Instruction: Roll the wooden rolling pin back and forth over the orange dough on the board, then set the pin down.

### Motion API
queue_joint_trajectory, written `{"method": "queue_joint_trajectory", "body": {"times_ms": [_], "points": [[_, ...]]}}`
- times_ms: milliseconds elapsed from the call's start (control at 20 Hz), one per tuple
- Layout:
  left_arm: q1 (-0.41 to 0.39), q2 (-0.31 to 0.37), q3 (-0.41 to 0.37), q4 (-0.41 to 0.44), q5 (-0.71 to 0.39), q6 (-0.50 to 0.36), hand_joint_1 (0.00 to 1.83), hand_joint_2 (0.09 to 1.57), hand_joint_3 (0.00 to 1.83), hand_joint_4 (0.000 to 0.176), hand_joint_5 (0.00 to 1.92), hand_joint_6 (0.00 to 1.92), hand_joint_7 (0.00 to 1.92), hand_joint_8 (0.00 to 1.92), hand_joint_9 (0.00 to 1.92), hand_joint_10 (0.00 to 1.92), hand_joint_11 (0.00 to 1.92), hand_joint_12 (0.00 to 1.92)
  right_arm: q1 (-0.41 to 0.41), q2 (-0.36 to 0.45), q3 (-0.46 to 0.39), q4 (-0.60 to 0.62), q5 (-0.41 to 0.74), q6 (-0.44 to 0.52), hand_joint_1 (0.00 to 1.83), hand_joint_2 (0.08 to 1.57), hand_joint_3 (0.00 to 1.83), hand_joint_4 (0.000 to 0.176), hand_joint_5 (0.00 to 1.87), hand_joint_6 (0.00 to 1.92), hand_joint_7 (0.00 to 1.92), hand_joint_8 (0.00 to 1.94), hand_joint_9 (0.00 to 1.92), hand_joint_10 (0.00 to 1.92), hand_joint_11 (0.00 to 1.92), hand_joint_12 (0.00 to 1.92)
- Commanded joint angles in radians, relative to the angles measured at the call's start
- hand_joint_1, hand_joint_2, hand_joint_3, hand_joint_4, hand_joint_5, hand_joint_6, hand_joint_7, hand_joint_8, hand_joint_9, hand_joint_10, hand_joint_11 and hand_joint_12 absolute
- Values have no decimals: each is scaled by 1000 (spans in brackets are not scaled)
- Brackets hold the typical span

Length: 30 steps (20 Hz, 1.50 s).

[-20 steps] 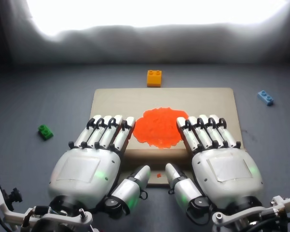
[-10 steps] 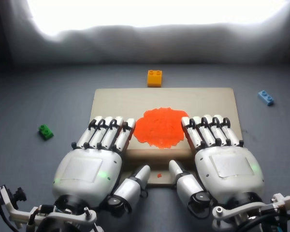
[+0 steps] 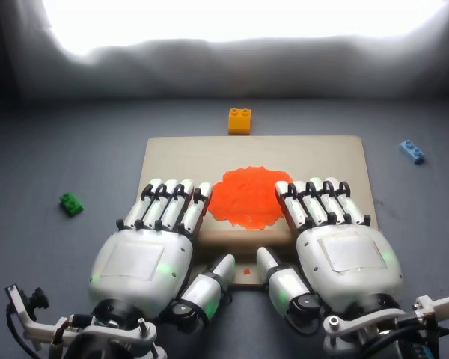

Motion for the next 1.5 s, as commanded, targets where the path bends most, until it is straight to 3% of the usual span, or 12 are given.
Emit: {"method": "queue_joint_trajectory", "body": {"times_ms": [0, 1450], "points": [[-5, -5, 6, 65, -95, -2, 0, 1479, 14, 0, 0, 0, 0, 0, 0, 0, 0, 0, 10, 2, 3, -79, 76, 7, 0, 1571, 10, 0, 50, 5, 53, 3, 16, 6, 0, 0], [-42, -48, 85, 45, -49, -32, 0, 1492, 10, 0, 0, 0, 0, 0, 0, 0, 0, 0, 32, 0, 70, -76, -8, 28, 0, 1569, 37, 0, 32, 1, 26, 0, 0, 0, 0, 0]]}}
